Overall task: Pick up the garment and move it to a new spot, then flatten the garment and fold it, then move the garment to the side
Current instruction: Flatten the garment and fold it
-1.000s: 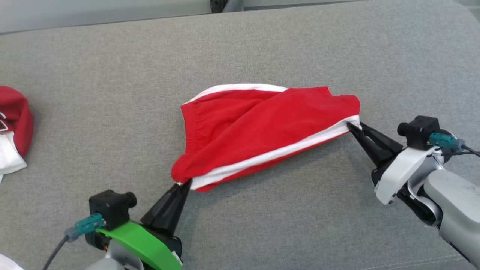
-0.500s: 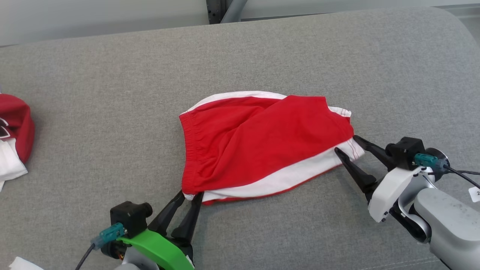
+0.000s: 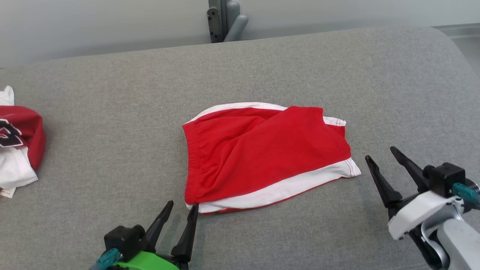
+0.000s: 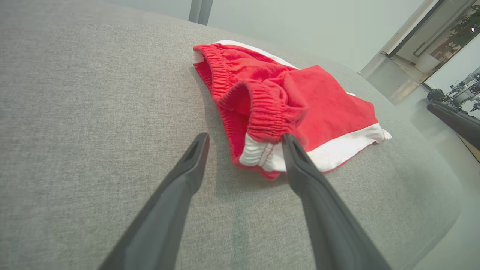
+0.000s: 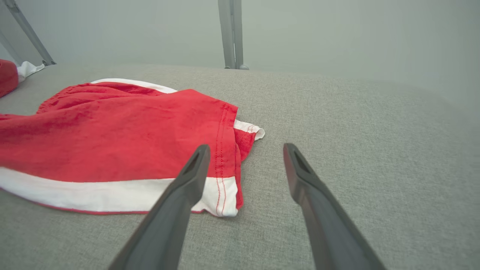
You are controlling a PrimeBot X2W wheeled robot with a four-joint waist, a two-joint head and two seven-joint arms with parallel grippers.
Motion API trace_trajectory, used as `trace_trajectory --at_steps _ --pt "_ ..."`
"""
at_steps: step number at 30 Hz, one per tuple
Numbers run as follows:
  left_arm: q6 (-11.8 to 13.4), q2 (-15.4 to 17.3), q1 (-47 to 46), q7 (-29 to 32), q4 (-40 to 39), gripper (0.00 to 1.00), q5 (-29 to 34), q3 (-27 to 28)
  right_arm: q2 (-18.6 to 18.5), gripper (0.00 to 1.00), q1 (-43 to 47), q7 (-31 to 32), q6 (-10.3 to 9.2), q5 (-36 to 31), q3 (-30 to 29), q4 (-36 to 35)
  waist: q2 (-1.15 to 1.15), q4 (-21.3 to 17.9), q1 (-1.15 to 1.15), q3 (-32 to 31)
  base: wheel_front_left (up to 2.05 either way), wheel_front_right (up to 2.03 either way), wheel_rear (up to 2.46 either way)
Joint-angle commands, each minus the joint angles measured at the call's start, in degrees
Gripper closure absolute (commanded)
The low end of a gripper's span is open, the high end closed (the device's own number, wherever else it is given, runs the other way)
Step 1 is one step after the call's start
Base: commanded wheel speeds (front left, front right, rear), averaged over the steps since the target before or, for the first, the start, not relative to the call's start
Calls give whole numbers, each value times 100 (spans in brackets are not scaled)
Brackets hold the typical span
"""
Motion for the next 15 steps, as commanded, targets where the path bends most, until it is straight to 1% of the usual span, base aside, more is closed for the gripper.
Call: trace_trajectory --at_steps 1,6,10,12,15 --pt "-67 -60 164 -15 31 0 155 108 100 0 235 -17 -2 -137 -190 -110 19 54 0 -89 0 0 0" --pt "-299 -439 514 -10 79 0 755 697 616 0 994 -16 -3 -732 -1173 -582 19 116 0 -233 0 0 0" --pt "-552 -698 735 -11 226 0 1190 1018 1141 0 1511 -16 -2 -1284 -1882 -895 19 181 0 -333 0 0 0" --pt "-681 -812 803 -11 342 0 1393 1129 1356 0 1705 -16 -3 -1477 -2103 -975 19 198 0 -369 0 0 0" --pt "-847 -954 896 -10 554 0 1570 1240 1590 0 1870 -17 -3 -1667 -2190 -939 19 203 0 -405 0 0 0"
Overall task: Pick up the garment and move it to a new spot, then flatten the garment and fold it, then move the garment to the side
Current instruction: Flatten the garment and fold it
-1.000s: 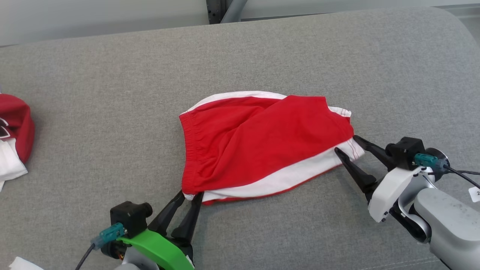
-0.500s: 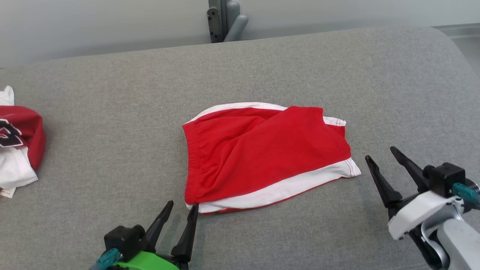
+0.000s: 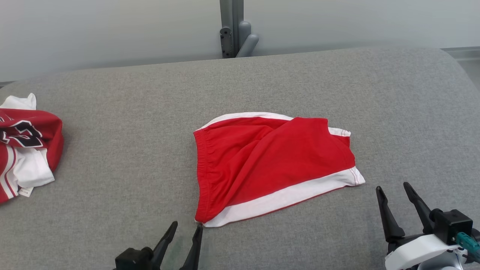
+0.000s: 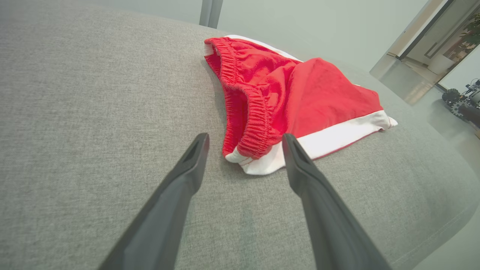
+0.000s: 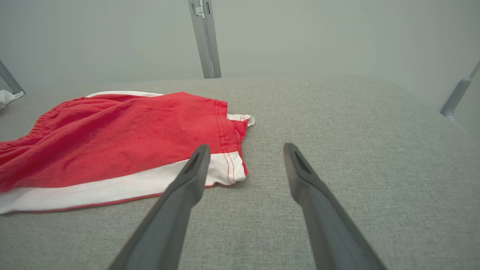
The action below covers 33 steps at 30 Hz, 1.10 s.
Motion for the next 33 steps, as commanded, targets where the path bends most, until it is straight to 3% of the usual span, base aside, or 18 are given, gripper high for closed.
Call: trace_trajectory --at_steps 1,8,14,21,29,30,32,33 --pt "-73 -39 91 -2 102 0 95 24 43 0 61 -17 -4 -69 -10 43 19 7 0 -29 0 0 0" --pt "-253 -92 -346 -2 691 0 502 -131 -11 0 -352 -17 -4 -114 123 656 19 11 0 90 0 0 0" --pt "-311 -9 -981 -2 1138 0 850 -350 -316 0 -1356 75 -4 -95 864 1718 19 24 0 389 0 0 0" --pt "-328 -67 -1399 -2 1380 0 892 -510 -354 0 -2096 85 -4 86 1411 2442 19 123 0 623 0 0 0" --pt "-331 -104 -1536 -2 1526 0 798 -677 -321 0 -2310 38 -4 408 1849 2821 19 136 0 719 0 0 0" --pt "-330 -102 -1546 -3 1541 0 783 -701 -323 4 -2316 32 -4 461 1920 2852 19 129 0 728 0 0 0" --pt "-331 -93 -1560 -2 1567 0 771 -755 -347 50 -2336 22 -4 577 2039 2908 19 114 0 738 0 0 0" --pt "-331 -90 -1565 -2 1576 0 751 -792 -361 55 -2365 18 -4 637 2087 2930 19 105 0 740 0 0 0"
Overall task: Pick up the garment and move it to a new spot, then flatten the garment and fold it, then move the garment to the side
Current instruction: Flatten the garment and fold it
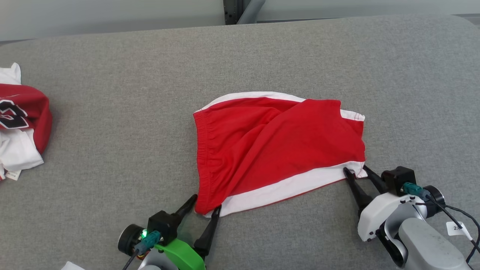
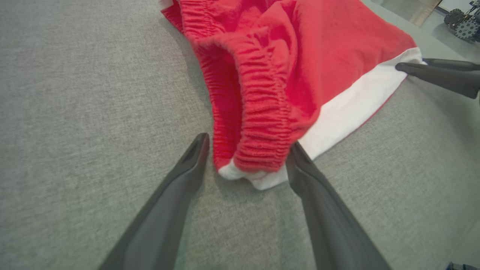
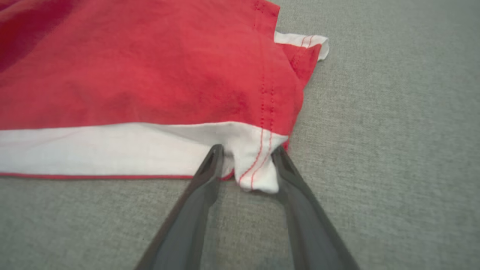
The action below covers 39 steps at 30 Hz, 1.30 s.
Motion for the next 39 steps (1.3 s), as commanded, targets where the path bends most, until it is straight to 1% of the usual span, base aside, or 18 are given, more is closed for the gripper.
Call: trace_trajectory --at_steps 1,3,4,5,6,11,13,16,19,22,24,26,28,30,33,35,36,39 --pt "-13 22 -75 -4 18 0 -22 -28 -14 64 -39 -12 -4 64 43 58 19 -11 0 1 0 0 0" --pt "-13 34 -91 -3 45 0 -87 -132 -29 96 -59 -12 -4 166 124 92 19 -27 0 -10 0 0 0" --pt "-13 47 -98 -4 71 51 -152 -200 -41 100 -68 -17 -4 216 166 108 19 -34 0 -17 0 0 0" --pt "-13 66 -107 -3 107 87 -220 -296 -55 100 -81 -21 -4 277 207 114 19 -39 0 -25 0 0 0" --pt "-13 79 -125 -3 112 100 -289 -382 -66 100 -87 -21 -4 355 241 101 19 -43 0 -34 0 0 0" --pt "-14 258 -225 -3 -42 100 -585 -605 -217 100 -15 -35 -4 808 224 -244 19 -49 0 -90 0 0 0" --pt "-13 357 -279 48 -318 100 -748 -594 -331 100 53 -36 -4 1104 184 -627 19 -65 0 -85 0 0 0" --pt "-13 627 -364 336 -1144 100 -1036 -518 -729 100 98 86 -4 1545 74 -1484 19 -106 0 -32 0 0 0" --pt "6 917 -504 955 -2377 100 -1364 -369 -1202 100 159 378 -4 1922 -274 -2553 19 -115 0 73 0 0 0" --pt "160 1212 -859 1765 -3583 100 -1676 -137 -1570 100 76 799 -4 2242 -821 -3617 19 -117 0 252 0 0 0" --pt "294 1275 -1232 2289 -4161 100 -2008 79 -1720 100 -163 1131 -4 2388 -1173 -4121 19 -123 0 426 0 0 0" --pt "463 1395 -1811 2798 -4419 100 -2207 365 -1827 100 -540 1482 -5 2297 -1456 -4330 19 -133 0 641 0 0 0" --pt "568 1382 -2472 3243 -4353 100 -2424 573 -1699 100 -1095 1813 -6 2180 -1591 -4269 19 -138 0 907 0 0 0" --pt "649 1283 -3247 3595 -3975 100 -2584 770 -1540 100 -1791 2114 -7 1975 -1604 -3988 19 -132 0 1212 0 0 0" --pt "714 1108 -4555 3760 -2898 100 -2437 949 -976 100 -3055 2263 -9 1497 -1674 -3169 19 -126 0 1644 0 0 0" --pt "723 1060 -5303 3486 -1964 100 -1920 887 -497 100 -3803 2034 -14 981 -1699 -2395 19 -174 0 1742 0 0 0" --pt "723 1060 -5303 3486 -1964 100 -1920 887 -497 100 -3803 2034 -14 981 -1699 -2395 19 -174 0 1742 0 0 0" --pt "810 779 -6325 2548 -722 100 -1259 882 242 100 -4906 1272 -15 231 -2097 -1266 19 -292 0 1826 0 0 0"
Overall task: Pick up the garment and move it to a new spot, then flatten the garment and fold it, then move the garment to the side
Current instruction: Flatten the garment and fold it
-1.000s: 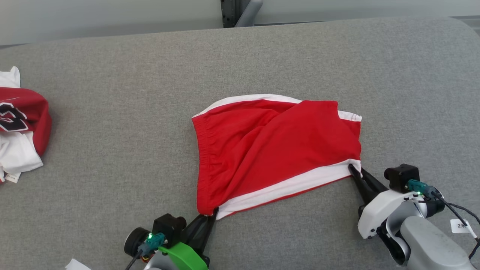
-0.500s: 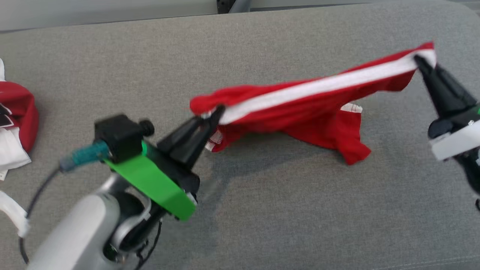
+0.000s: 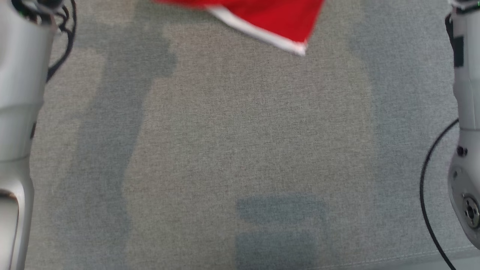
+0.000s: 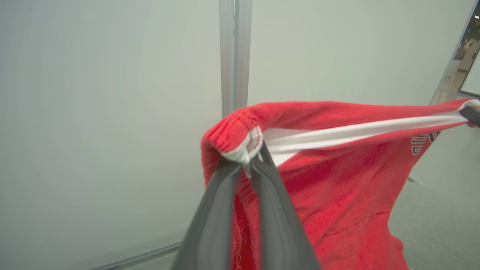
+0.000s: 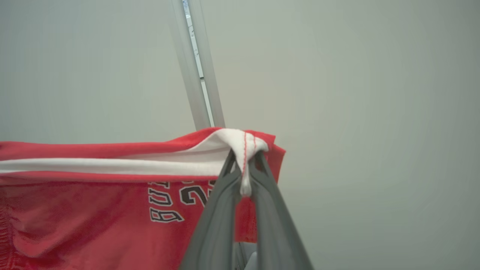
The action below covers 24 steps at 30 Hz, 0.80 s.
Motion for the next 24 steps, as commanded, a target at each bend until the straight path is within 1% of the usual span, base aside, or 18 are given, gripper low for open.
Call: trace_trajectory --at_steps 1,2,3,5,8,10,13,15,16,21,24 --pt "57 6 -374 -407 305 100 237 69 91 100 -359 -372 -28 -193 -277 261 19 -169 -2 353 0 0 0" --pt "8 -86 -522 -781 600 100 355 54 347 100 -562 -665 -27 -321 -385 532 19 -205 -2 377 0 0 0" --pt "-71 -140 -628 -1128 867 100 506 -8 528 100 -710 -920 -26 -430 -428 772 19 -228 -2 392 0 0 0" --pt "-252 -196 -749 -1625 1355 100 749 -202 710 100 -887 -1182 -22 -573 -267 1098 19 -256 -2 458 0 0 0" --pt "-515 -205 -533 -2110 2009 100 960 -542 774 100 -574 -1337 -20 -611 245 1431 19 -267 -2 415 0 0 0" --pt "-614 -169 -278 -2325 2340 100 917 -620 695 100 -255 -1371 -20 -583 545 1519 19 -286 -2 378 0 0 0" --pt "-695 -110 300 -2514 2600 100 810 -685 581 100 460 -1370 -20 -399 846 1197 19 -276 -2 373 0 0 0" --pt "-721 -76 735 -2561 2664 100 840 -799 422 100 1074 -1369 -20 -199 1044 916 19 -235 -2 362 0 0 0" --pt "-742 -69 1141 -2597 2606 100 779 -841 231 100 1613 -1371 -22 6 1138 615 19 -209 -2 342 0 0 0" --pt "-736 48 2385 -2591 1913 100 735 -588 -51 100 3001 -1374 -22 333 1184 -19 19 -197 -2 72 0 0 0" --pt "-739 28 3174 -2592 1499 100 757 -430 -176 100 3685 -1375 -26 372 1144 -375 19 -213 -2 -193 0 0 0"
